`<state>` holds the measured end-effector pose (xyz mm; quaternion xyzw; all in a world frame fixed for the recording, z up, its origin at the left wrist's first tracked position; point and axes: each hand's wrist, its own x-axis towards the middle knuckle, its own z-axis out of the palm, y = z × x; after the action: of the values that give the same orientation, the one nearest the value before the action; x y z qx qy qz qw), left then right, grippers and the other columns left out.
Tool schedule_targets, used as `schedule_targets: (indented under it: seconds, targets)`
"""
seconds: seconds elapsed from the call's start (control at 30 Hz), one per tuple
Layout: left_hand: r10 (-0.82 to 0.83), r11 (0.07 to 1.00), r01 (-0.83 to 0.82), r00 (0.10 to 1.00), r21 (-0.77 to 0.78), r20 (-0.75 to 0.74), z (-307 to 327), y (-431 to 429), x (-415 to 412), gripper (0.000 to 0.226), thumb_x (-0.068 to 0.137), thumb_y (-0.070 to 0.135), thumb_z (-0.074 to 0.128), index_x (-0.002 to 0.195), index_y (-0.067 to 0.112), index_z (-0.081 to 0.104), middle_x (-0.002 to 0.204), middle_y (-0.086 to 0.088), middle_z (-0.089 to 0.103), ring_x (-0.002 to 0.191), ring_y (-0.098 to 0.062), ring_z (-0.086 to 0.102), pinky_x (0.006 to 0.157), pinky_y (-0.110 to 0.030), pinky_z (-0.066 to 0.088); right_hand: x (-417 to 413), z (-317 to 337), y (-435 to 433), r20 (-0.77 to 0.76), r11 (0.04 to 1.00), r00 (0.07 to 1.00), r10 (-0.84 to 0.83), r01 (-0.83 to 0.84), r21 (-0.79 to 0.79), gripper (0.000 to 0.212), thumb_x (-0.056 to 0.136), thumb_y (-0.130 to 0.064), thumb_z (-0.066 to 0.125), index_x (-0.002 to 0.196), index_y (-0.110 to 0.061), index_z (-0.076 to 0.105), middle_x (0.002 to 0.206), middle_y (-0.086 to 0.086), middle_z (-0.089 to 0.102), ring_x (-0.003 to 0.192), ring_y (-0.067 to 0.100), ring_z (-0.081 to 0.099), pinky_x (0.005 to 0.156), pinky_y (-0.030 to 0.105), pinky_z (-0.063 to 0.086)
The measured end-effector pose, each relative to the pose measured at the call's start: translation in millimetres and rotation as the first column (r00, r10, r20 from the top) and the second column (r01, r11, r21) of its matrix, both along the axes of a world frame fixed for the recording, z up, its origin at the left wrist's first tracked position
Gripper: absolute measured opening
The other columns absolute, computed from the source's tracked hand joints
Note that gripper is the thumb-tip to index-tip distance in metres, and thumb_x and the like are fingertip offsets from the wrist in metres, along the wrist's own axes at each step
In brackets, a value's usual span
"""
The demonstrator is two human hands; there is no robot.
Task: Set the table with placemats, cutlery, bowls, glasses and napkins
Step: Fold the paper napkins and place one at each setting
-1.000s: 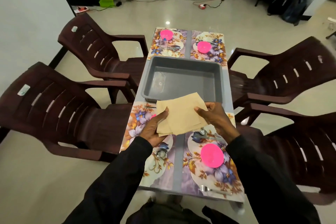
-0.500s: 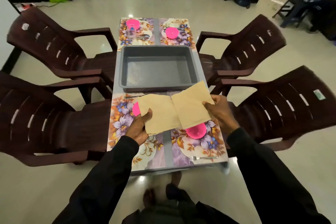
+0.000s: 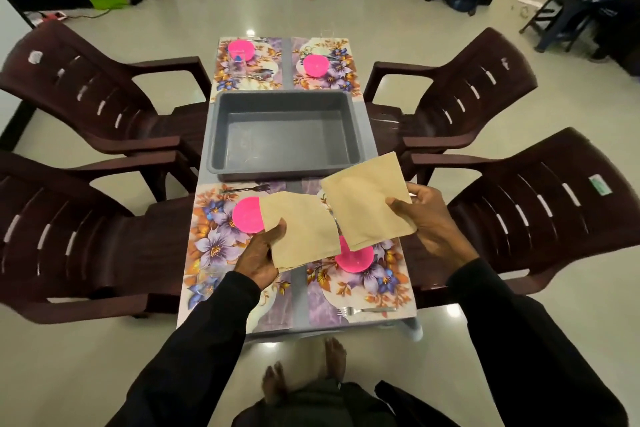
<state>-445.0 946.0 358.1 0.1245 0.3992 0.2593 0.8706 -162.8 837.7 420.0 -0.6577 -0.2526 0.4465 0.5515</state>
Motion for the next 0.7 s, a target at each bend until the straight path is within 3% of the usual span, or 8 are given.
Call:
schedule_targets:
  seconds: [0.1, 0.2, 0.27, 0.33, 0.5, 0.57, 0.7]
  targets:
    - [0.020, 1.000, -0.019, 0.998, -0.022, 0.068, 12, -11, 16, 0.033, 0.106, 0.014, 0.051, 0.137, 0.008, 0.060, 0.133, -0.017, 0.068, 0.119, -0.033, 0.068, 0.082, -0.054, 0.062, -3, 2, 14, -0.103, 0.998, 0.993, 0.053, -0.051, 0.023, 0.041, 0.085, -0.001, 0.074, 0.125, 0.001, 0.063, 0.115, 0.016, 0.073, 0.102, 0.032, 0.072, 0.086, 0.043, 0.061]
    - [0.024, 0.998, -0.015, 0.989, -0.065, 0.143, 23, -22, 30, 0.027, 0.107, 0.019, 0.049, 0.119, 0.010, 0.071, 0.124, -0.017, 0.072, 0.106, -0.034, 0.074, 0.075, -0.057, 0.062, -11, -7, 24, -0.040, 0.993, 0.993, 0.110, -0.111, -0.024, 0.037, 0.084, -0.003, 0.077, 0.120, -0.003, 0.066, 0.116, 0.013, 0.074, 0.105, 0.031, 0.072, 0.094, 0.051, 0.057]
    - [0.011, 1.000, -0.006, 0.988, -0.030, 0.152, 27, -27, 38, 0.024, 0.100, 0.013, 0.056, 0.118, 0.006, 0.070, 0.116, -0.017, 0.075, 0.099, -0.030, 0.076, 0.073, -0.050, 0.063, -16, -13, 26, 0.034, 0.989, 0.989, 0.141, -0.139, -0.043, 0.027, 0.084, -0.007, 0.079, 0.109, -0.013, 0.070, 0.111, 0.007, 0.076, 0.100, 0.024, 0.073, 0.091, 0.047, 0.059]
    - [0.016, 0.998, -0.020, 0.997, 0.054, 0.077, 24, -31, 41, 0.022, 0.096, -0.001, 0.059, 0.115, 0.003, 0.069, 0.109, -0.016, 0.077, 0.093, -0.025, 0.077, 0.069, -0.040, 0.063, -21, -14, 26, 0.153, 0.984, 0.973, 0.173, -0.162, -0.078, 0.023, 0.085, -0.012, 0.080, 0.105, -0.019, 0.070, 0.110, 0.003, 0.076, 0.094, 0.016, 0.074, 0.083, 0.034, 0.062]
    - [-0.017, 0.985, 0.031, 0.996, 0.169, -0.085, 14, -34, 46, 0.037, 0.095, -0.004, 0.064, 0.132, 0.001, 0.063, 0.130, -0.020, 0.068, 0.119, -0.034, 0.068, 0.094, -0.048, 0.059, -31, -7, 26, 0.542, 0.982, 0.824, 0.165, -0.188, -0.013, 0.027, 0.086, -0.007, 0.076, 0.112, -0.014, 0.071, 0.099, -0.016, 0.067, 0.089, -0.007, 0.065, 0.080, 0.014, 0.053]
    - [-0.019, 0.986, 0.036, 0.995, 0.165, -0.102, 13, -32, 46, 0.039, 0.094, -0.003, 0.066, 0.132, 0.000, 0.062, 0.129, -0.021, 0.069, 0.123, -0.038, 0.064, 0.104, -0.056, 0.052, -35, -4, 22, 0.577, 0.961, 0.784, 0.228, -0.277, -0.004, 0.025, 0.088, -0.002, 0.072, 0.111, -0.011, 0.071, 0.101, -0.015, 0.067, 0.092, -0.012, 0.063, 0.082, 0.005, 0.048]
    - [-0.029, 0.984, 0.051, 0.991, 0.168, -0.132, 16, -31, 44, 0.045, 0.088, 0.000, 0.073, 0.132, 0.002, 0.062, 0.127, -0.022, 0.070, 0.122, -0.041, 0.064, 0.102, -0.058, 0.052, -37, -5, 14, 0.512, 0.939, 0.811, 0.282, -0.342, 0.024, 0.038, 0.090, -0.009, 0.074, 0.127, -0.016, 0.066, 0.116, -0.021, 0.065, 0.105, -0.011, 0.062, 0.090, 0.012, 0.051]
